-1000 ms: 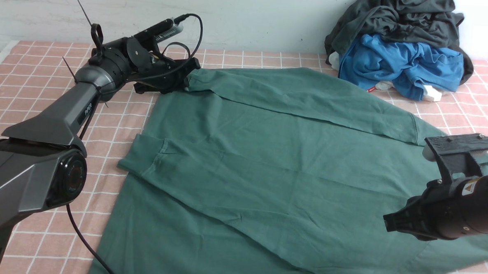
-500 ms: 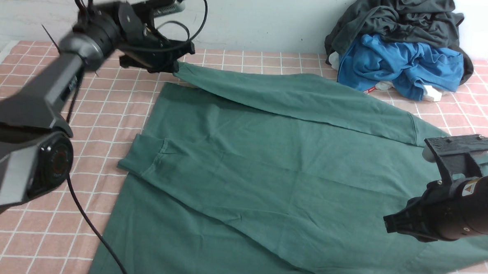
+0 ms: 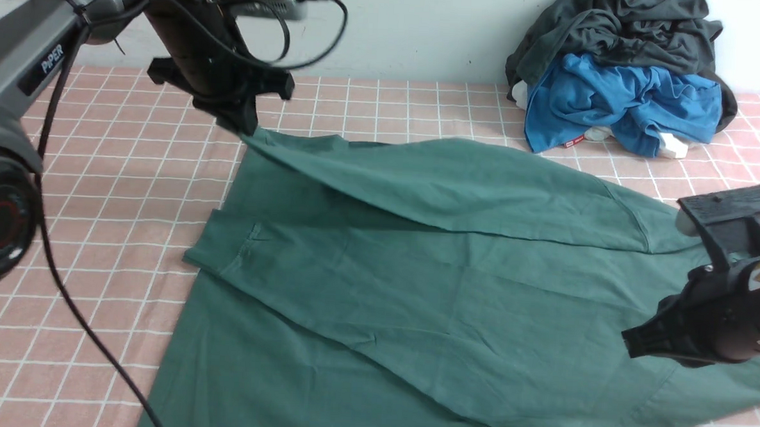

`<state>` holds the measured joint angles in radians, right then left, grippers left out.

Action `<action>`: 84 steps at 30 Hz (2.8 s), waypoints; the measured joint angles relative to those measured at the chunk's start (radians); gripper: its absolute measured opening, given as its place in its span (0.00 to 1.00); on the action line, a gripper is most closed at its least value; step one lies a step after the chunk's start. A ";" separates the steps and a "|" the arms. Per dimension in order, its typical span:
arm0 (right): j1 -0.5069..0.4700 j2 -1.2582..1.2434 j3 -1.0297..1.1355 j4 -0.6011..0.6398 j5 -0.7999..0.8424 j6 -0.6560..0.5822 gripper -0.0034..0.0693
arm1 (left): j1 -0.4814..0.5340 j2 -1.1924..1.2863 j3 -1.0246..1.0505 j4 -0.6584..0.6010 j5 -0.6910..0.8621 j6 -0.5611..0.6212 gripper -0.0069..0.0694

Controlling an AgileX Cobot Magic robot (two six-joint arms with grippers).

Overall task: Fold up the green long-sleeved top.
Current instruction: Use the left arm to drag and drop the cuff onto the cuff closest to the left arm, then use both arms simultaneously to clamp the lower edge of the clothing fabric

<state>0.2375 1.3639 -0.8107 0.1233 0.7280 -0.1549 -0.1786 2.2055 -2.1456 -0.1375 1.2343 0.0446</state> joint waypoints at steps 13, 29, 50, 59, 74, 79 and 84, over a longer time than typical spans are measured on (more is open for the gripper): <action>0.000 -0.048 0.000 -0.018 0.012 0.064 0.03 | -0.112 -0.267 0.671 0.177 -0.147 -0.105 0.13; 0.000 -0.063 0.000 0.034 0.042 0.066 0.03 | -0.126 -0.490 0.870 0.252 -0.106 -0.117 0.44; 0.000 -0.129 0.000 0.384 0.095 -0.247 0.03 | -0.367 -0.758 1.616 0.317 -0.557 0.693 0.71; 0.000 -0.129 0.000 0.401 0.100 -0.295 0.03 | -0.395 -0.766 1.616 0.322 -0.620 0.610 0.14; 0.000 -0.335 0.000 0.282 0.228 -0.676 0.04 | -0.383 -1.126 1.578 0.478 -0.460 -0.030 0.08; 0.000 -0.259 0.029 0.120 0.282 -0.685 0.25 | -0.379 -1.140 1.578 0.483 -0.445 -0.147 0.08; 0.000 -0.149 0.110 -0.018 0.164 -0.706 0.57 | -0.379 -1.140 1.578 0.449 -0.453 -0.164 0.08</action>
<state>0.2375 1.2149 -0.7002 0.1054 0.8918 -0.8608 -0.5578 1.0655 -0.5681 0.3112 0.7812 -0.1198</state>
